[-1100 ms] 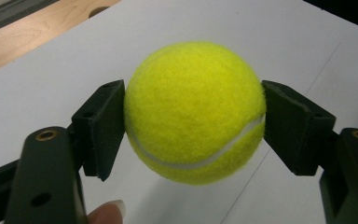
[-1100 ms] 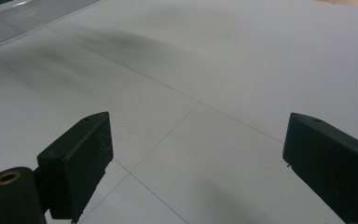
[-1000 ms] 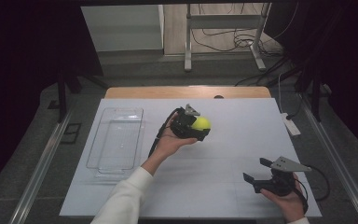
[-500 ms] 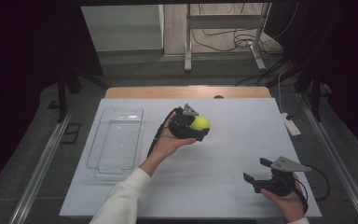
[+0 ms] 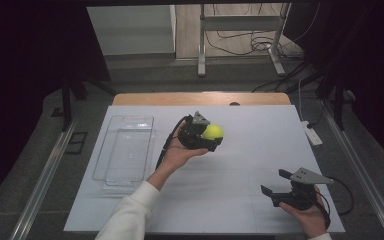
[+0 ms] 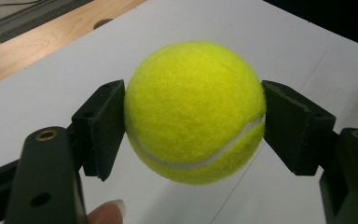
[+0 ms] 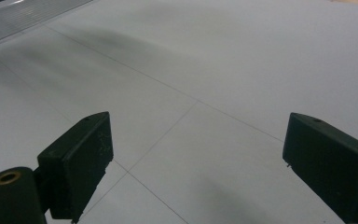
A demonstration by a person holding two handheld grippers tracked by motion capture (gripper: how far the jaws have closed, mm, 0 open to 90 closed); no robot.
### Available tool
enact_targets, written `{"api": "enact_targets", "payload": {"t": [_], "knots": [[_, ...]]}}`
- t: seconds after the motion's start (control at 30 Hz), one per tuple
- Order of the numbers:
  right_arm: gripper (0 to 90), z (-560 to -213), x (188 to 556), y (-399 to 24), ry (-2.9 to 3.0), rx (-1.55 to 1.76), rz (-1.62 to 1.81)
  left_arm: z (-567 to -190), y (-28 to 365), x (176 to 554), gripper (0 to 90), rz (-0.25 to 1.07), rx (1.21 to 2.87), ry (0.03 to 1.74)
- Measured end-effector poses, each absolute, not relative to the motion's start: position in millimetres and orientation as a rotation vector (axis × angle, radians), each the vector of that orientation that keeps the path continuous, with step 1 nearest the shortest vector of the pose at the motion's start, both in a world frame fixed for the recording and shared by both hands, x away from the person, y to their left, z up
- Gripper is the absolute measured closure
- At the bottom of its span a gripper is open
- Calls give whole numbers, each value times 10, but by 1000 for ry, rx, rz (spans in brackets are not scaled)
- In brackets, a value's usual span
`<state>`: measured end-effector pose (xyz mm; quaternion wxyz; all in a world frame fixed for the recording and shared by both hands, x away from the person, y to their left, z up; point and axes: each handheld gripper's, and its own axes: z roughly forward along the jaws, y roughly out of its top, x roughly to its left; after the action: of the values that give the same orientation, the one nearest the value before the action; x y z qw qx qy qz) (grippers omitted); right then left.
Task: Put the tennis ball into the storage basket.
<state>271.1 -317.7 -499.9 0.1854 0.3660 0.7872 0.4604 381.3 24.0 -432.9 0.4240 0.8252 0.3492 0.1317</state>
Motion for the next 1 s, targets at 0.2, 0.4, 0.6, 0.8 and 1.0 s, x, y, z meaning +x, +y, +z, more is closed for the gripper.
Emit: {"api": "enact_targets", "payload": {"t": [0.2, 0.4, 0.6, 0.8, 1.0], "knots": [[87, -5000, 2711, -3176, 2217, 1032, 1296, -4331, 289, 3800, 274, 333, 2054, 880], [87, -5001, 2712, -3173, 2218, 1034, 1294, -4325, 350, 3786, 274, 335, 2039, 889], [87, -5000, 2711, -3171, 2218, 1034, 1292, -4314, 401, 3771, 274, 339, 2032, 892], [87, -5001, 2712, -3171, 2217, 1036, 1291, -4308, 438, 3762, 274, 345, 2023, 896], [88, -5001, 2711, -3169, 2217, 1036, 1291, -4309, 481, 3748, 274, 350, 2016, 901]]}}
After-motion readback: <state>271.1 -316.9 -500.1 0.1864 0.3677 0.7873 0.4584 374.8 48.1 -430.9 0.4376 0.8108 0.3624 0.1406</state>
